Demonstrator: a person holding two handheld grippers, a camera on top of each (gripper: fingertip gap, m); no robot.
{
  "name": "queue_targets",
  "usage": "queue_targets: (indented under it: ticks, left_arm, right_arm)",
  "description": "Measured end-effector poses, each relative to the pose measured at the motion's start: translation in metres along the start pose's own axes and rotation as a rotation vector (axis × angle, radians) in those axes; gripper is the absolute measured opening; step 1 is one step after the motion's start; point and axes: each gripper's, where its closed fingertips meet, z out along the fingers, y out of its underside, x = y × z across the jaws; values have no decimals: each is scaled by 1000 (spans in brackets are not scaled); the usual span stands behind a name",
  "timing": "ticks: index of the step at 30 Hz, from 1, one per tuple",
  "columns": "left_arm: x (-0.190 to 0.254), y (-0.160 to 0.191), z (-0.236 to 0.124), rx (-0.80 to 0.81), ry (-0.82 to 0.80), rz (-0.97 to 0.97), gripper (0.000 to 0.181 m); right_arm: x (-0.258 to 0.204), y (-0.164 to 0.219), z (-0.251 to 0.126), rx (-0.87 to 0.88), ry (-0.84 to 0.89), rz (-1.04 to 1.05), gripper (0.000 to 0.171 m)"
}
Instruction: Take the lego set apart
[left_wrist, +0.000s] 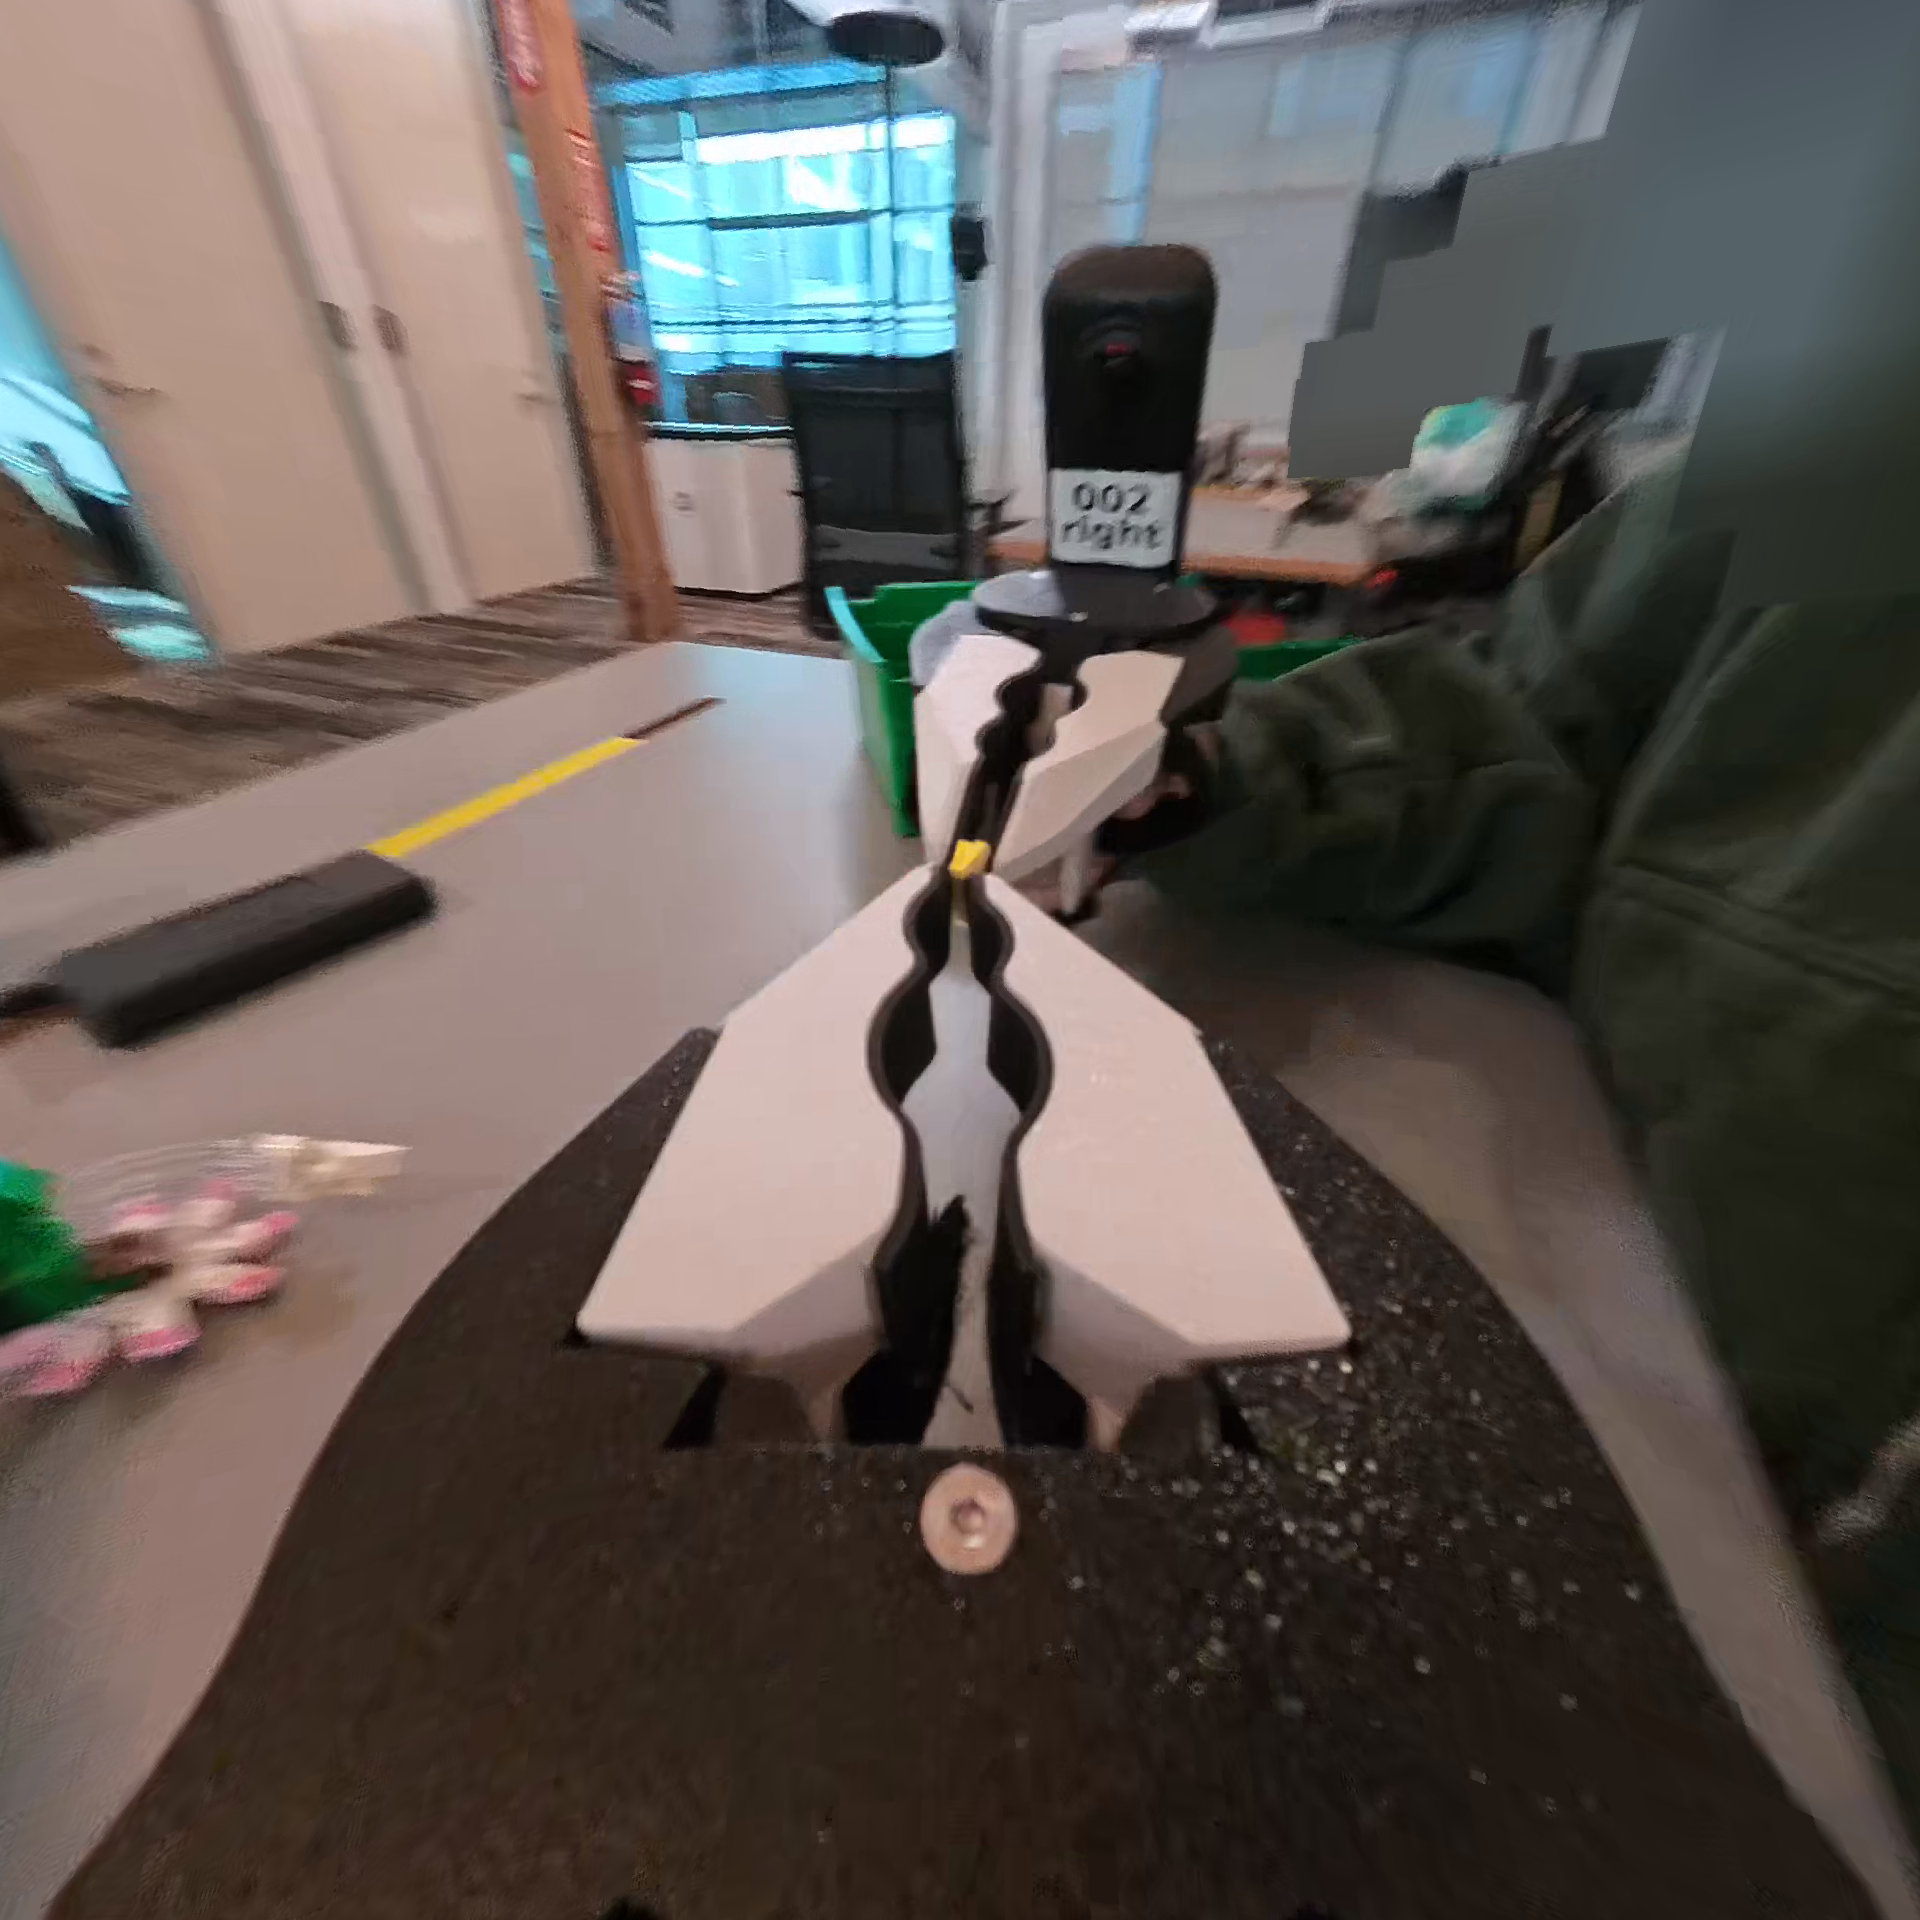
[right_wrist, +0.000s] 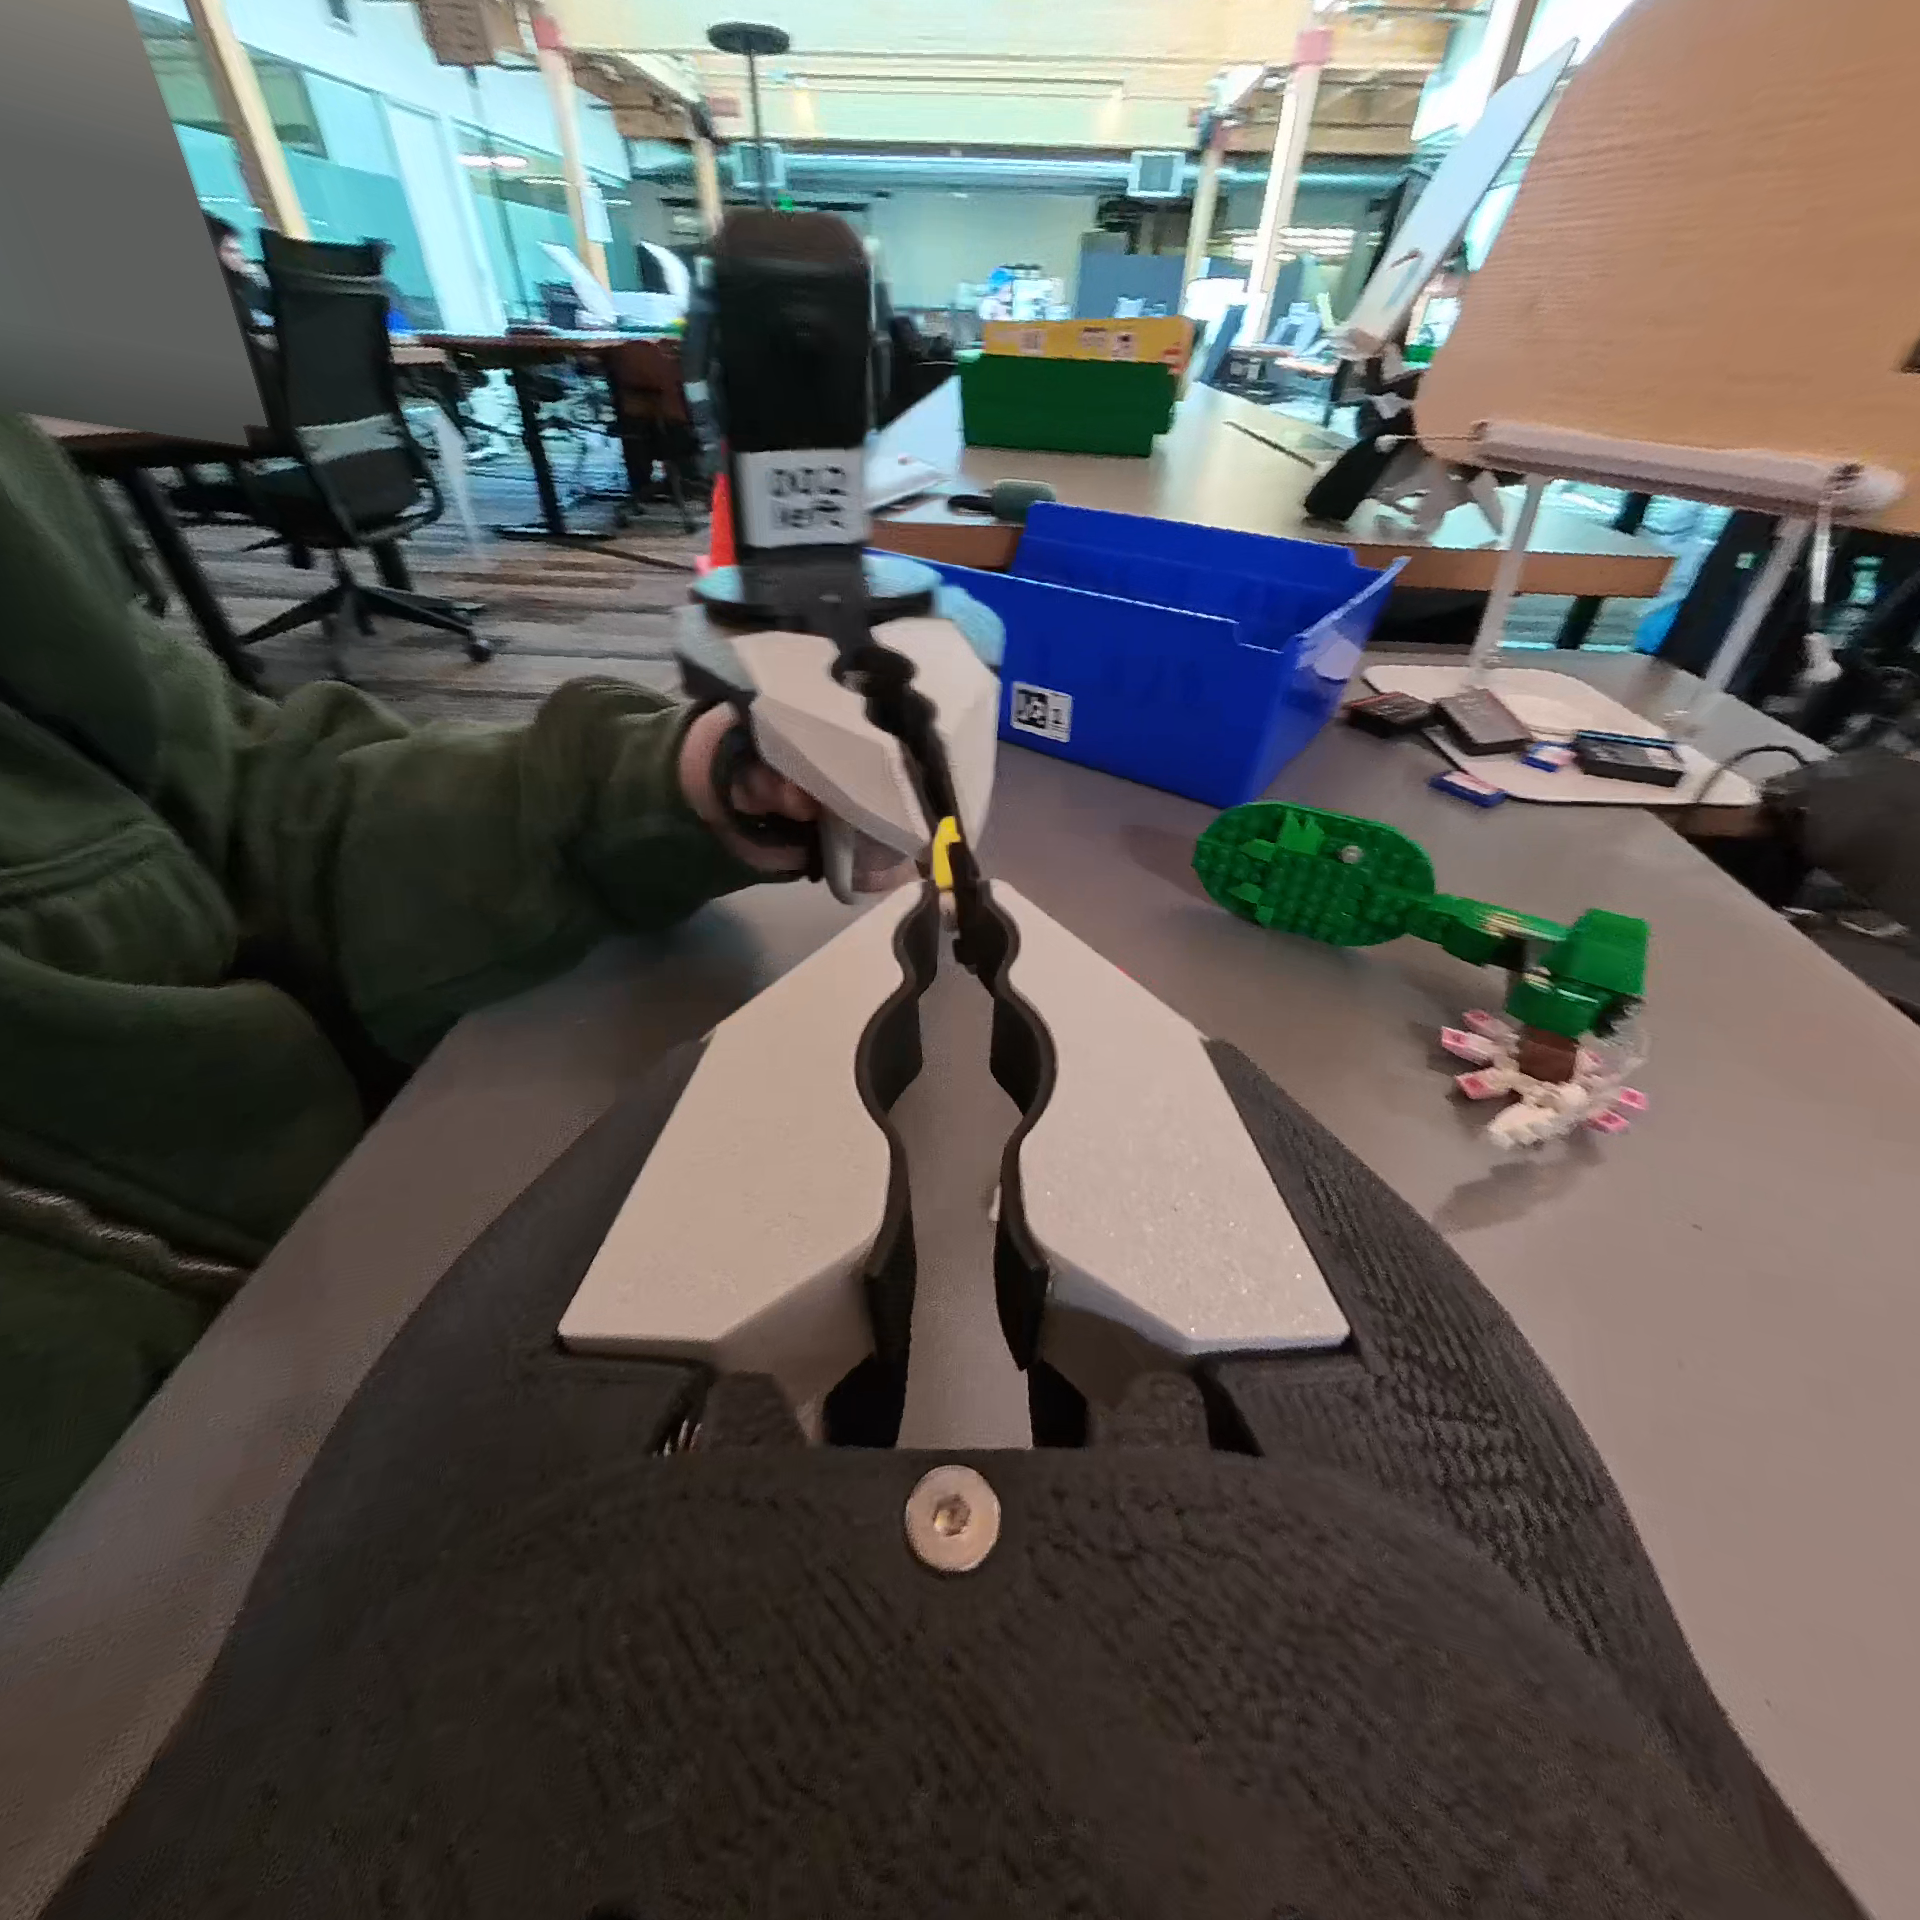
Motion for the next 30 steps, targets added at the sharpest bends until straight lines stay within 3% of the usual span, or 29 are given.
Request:
queue_targets:
  ticks: [4,7,18,30]
  left_arm:
    - [-9,4,-2,-119,-210,424,0]
    - [-9,6,-5,-127,-221,505,0]
    - [5,21,2,-126,-20,200,0]
    - [10,24,6,-134,22,162,0]
  right_arm:
    - [12,6,4,7,92,12,6]
    - [12,8,7,6,120,1,6]
    - [-6,26,-4,-202,39,-397,12]
    - [-4,31,-3,-305,76,-440,4]
